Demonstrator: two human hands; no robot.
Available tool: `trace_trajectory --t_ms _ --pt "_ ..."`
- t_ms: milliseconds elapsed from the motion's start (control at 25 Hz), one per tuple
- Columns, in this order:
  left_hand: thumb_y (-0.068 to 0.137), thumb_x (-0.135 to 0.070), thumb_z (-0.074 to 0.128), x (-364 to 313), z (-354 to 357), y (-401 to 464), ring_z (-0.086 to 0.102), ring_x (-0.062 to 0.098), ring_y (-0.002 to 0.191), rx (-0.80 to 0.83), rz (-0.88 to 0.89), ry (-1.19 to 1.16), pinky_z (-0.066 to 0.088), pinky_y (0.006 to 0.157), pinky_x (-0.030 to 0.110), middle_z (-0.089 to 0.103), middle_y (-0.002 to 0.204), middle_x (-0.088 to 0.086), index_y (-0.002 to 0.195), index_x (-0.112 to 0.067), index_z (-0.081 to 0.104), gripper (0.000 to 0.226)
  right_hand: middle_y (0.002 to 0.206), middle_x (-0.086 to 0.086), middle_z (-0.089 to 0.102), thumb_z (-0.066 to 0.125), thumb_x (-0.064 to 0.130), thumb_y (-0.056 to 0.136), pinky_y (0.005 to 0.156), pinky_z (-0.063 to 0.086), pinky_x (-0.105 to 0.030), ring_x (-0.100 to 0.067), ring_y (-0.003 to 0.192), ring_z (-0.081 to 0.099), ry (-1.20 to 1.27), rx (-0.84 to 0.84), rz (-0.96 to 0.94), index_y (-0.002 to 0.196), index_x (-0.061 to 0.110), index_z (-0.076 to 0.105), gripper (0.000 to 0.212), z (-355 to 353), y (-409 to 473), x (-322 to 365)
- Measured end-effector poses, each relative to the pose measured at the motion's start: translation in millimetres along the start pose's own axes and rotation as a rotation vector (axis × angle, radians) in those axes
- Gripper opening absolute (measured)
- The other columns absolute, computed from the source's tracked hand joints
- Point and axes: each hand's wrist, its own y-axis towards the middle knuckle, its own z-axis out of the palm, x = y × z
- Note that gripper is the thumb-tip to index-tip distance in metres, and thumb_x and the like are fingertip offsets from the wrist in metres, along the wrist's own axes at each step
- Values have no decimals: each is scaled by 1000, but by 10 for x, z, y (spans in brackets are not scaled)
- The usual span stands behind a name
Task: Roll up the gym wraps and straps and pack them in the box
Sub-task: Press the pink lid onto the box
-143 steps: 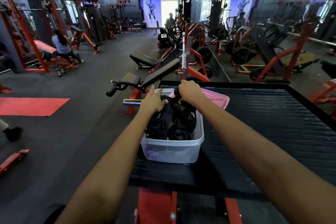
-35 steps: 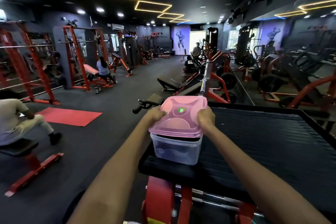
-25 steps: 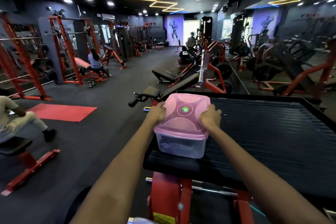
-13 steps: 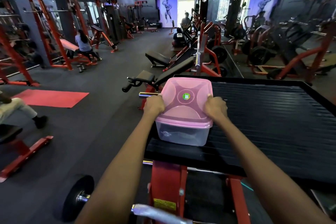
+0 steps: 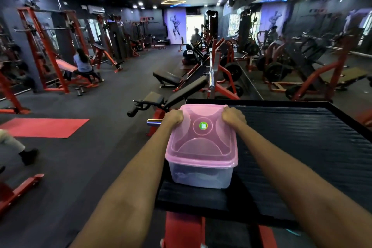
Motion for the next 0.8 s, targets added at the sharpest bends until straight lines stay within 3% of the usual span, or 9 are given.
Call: trace_trajectory --t_ms 240,480,680,800 --pt "104 -30 14 -60 136 504 31 39 137 -1 30 -26 24 112 38 34 146 30 136 10 37 57 135 -18 50 28 20 99 89 42 -38 -35 121 50 -222 21 -77 130 5 49 40 28 382 139" --pt "103 -18 19 -32 175 642 33 41 136 28 70 69 27 112 40 35 145 31 136 7 38 46 135 -24 49 31 10 97 99 41 -44 -38 122 49 -296 20 -128 129 -3 46 37 136 515 89" --pt "100 -15 22 -13 184 598 41 44 128 -32 88 90 34 107 47 41 140 29 130 2 44 41 122 -18 59 38 18 96 84 46 -38 -33 109 58 -307 -29 -92 113 0 60 33 161 515 94" --pt "97 -42 27 -29 218 556 45 42 124 -60 111 99 37 102 47 44 139 22 131 -8 45 51 132 -18 54 35 48 95 95 43 -42 -35 118 53 -306 17 -158 125 6 55 55 219 522 248"
